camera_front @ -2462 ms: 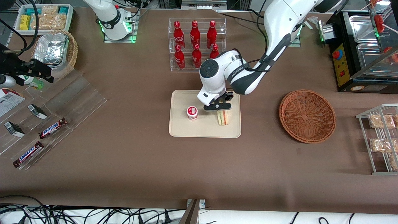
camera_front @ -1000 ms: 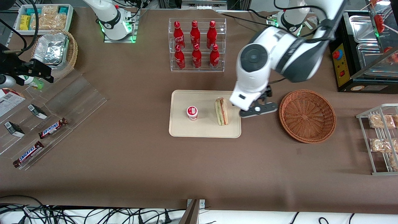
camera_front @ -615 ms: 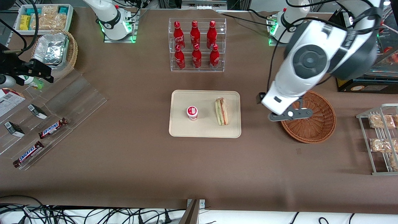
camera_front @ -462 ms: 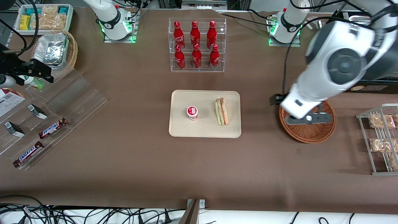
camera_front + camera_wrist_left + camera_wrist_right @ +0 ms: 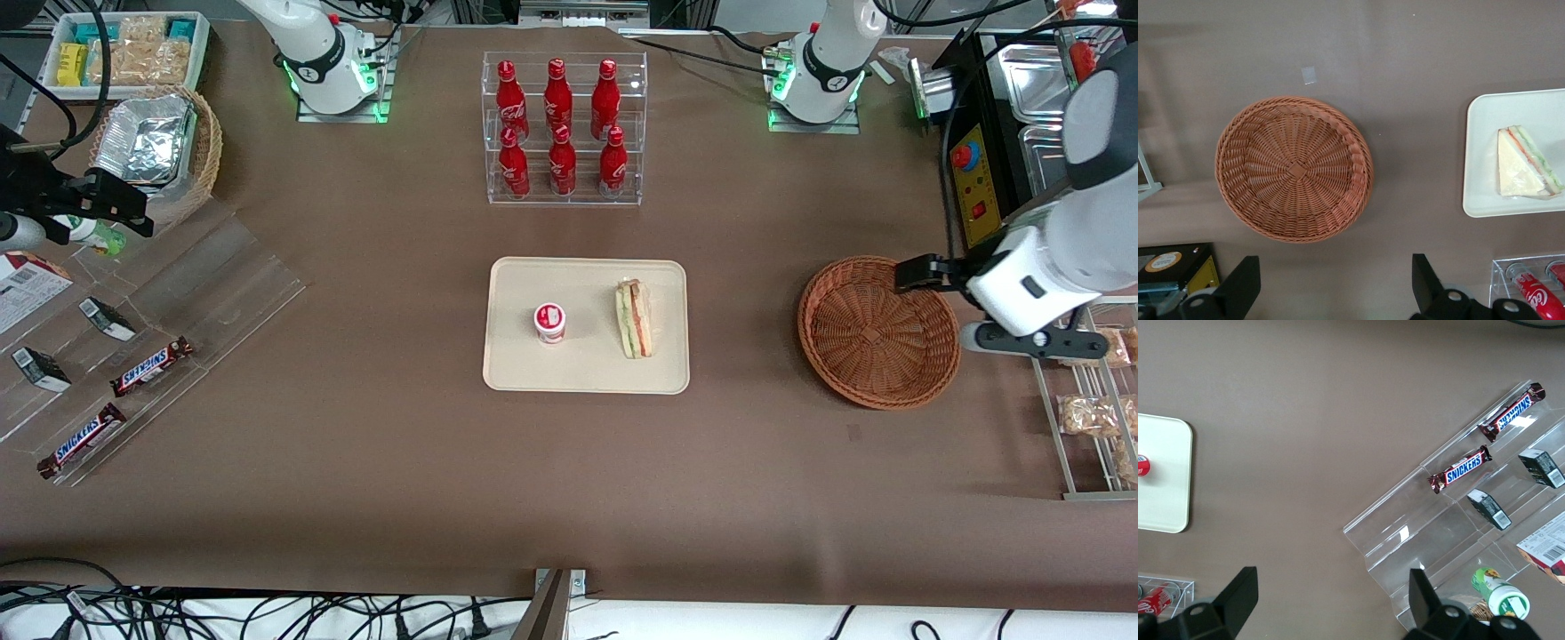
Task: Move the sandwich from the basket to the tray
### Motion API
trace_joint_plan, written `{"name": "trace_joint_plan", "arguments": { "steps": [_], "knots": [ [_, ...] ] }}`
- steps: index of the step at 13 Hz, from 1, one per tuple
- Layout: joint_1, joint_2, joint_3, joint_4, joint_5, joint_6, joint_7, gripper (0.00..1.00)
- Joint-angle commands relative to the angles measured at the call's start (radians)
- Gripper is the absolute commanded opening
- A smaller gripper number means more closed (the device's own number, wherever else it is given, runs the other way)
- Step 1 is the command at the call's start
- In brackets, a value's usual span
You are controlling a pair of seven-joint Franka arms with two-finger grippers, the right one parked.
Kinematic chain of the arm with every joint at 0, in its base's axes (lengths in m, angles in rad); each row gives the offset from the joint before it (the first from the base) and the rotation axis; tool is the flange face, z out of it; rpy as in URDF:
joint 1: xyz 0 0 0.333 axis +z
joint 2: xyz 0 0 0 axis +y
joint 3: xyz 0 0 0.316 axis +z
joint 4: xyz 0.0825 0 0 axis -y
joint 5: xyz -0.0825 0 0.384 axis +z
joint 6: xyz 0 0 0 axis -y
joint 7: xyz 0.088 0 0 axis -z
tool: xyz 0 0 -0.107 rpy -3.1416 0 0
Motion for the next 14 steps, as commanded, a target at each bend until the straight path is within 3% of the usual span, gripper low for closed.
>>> {"name": "trace_joint_plan", "arguments": {
  "steps": [1,10,14],
  "knots": [
    [-0.007,-0.010,0.025,-0.019,-0.011,-0.007,0.093,1.00],
    [-0.004,0.011,0.023,-0.026,-0.007,0.070,0.083,1.00],
    [-0.013,0.017,0.015,-0.028,0.081,0.071,0.078,1.00]
  ]
}}
